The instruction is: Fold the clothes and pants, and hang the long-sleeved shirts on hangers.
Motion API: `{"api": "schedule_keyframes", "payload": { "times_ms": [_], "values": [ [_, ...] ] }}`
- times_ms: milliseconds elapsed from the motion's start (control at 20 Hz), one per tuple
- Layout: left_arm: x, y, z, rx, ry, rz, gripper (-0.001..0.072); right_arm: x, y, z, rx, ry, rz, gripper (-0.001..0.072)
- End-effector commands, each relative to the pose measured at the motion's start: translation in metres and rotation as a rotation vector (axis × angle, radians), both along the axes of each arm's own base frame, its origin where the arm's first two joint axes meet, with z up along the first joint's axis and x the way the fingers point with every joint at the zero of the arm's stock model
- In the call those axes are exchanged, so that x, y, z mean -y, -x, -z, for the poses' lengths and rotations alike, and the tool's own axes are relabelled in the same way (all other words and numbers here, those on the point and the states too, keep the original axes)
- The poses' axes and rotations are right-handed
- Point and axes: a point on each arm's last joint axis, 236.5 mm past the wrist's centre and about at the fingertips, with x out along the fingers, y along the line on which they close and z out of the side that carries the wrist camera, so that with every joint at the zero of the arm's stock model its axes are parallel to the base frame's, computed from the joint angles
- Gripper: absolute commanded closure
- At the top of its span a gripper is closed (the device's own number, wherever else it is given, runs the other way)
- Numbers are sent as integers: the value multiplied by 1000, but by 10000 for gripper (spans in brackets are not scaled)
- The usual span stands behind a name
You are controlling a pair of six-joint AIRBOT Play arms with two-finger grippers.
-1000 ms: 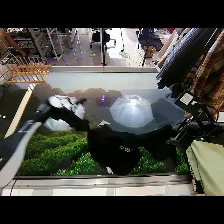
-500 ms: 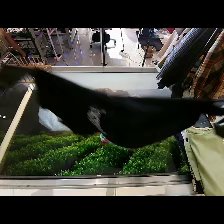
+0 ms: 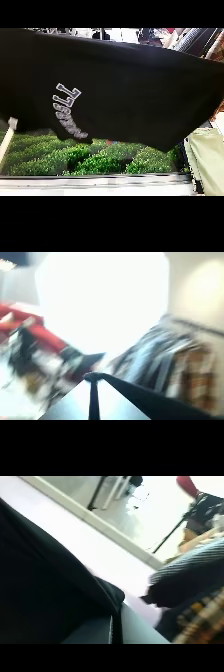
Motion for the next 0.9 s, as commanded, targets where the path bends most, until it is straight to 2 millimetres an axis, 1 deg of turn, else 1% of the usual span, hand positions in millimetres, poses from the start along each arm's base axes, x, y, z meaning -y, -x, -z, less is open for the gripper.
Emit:
{"api": "schedule_keyframes", "payload": {
  "times_ms": [0,50,150,200,250,300,350,400,450,500,550,600,650,700,750,800,850],
  "values": [
    [-30,-81,85,-254,-68,-42,707,-17,-81,69,-226,-33,-14,691],
    [-27,-116,126,-357,-79,-1,707,-24,-114,109,-330,-36,-23,691],
    [-15,-180,211,-537,-75,68,707,-30,-177,191,-491,-34,-10,691],
    [-7,-212,257,-619,-49,93,706,-32,-209,231,-539,-38,2,691],
    [-5,-242,301,-682,-21,88,707,-33,-239,265,-558,-41,16,691],
    [-9,-269,341,-725,1,47,707,-34,-272,298,-547,-52,36,692],
    [-18,-293,380,-765,31,-11,706,-34,-303,324,-515,-66,57,692],
    [-26,-309,409,-794,51,-57,705,-33,-330,346,-468,-81,79,693],
    [-31,-319,431,-815,53,-79,697,-32,-354,364,-417,-105,100,692],
    [-33,-326,443,-821,36,-74,547,-36,-369,377,-389,-149,110,570],
    [-34,-328,447,-826,35,-65,290,-38,-376,387,-393,-178,115,357],
    [-36,-325,447,-834,32,-43,216,-35,-374,395,-433,-210,134,282],
    [-36,-313,446,-860,15,6,216,-27,-365,403,-506,-230,155,283],
    [-38,-296,452,-924,2,55,217,-16,-349,413,-604,-244,170,285],
    [-44,-268,469,-1063,-5,90,218,-5,-326,425,-735,-277,172,287],
    [-59,-234,494,-1243,-24,88,227,3,-296,436,-891,-331,162,289],
    [-77,-187,524,-1476,-78,71,322,8,-263,445,-1046,-392,142,311]
  ]
}}
